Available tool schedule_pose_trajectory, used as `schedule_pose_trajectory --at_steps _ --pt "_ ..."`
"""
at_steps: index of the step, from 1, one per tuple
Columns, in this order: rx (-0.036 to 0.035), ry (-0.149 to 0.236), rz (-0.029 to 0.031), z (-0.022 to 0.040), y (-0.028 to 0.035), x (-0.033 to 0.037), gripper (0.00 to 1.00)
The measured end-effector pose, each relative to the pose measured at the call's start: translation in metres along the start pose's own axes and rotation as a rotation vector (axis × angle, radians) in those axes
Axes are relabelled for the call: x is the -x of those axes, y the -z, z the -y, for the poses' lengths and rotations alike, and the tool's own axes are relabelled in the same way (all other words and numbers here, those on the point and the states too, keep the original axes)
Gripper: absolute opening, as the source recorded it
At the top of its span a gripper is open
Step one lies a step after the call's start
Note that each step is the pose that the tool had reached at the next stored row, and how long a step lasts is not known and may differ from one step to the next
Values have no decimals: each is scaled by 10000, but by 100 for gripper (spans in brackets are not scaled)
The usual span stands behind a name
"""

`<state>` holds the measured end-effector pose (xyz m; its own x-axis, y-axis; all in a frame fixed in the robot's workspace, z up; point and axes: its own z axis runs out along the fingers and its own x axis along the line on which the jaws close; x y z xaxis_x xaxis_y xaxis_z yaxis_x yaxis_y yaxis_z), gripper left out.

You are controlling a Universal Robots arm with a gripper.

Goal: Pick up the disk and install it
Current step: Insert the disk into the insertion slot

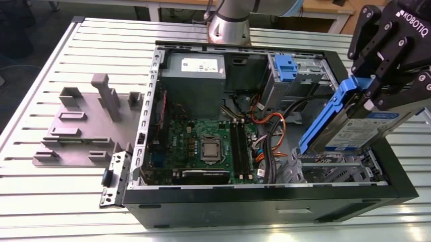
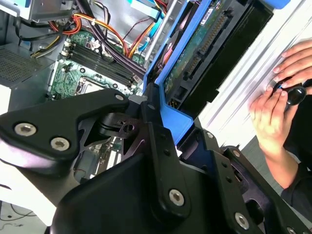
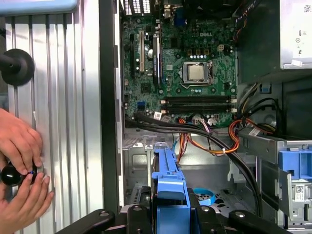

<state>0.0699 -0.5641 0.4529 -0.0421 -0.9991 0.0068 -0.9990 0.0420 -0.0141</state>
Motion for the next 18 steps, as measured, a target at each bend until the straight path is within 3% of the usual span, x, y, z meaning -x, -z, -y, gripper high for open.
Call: schedule_pose_trajectory --at_steps 18 --pt "0 49 1 39 -122 3 36"
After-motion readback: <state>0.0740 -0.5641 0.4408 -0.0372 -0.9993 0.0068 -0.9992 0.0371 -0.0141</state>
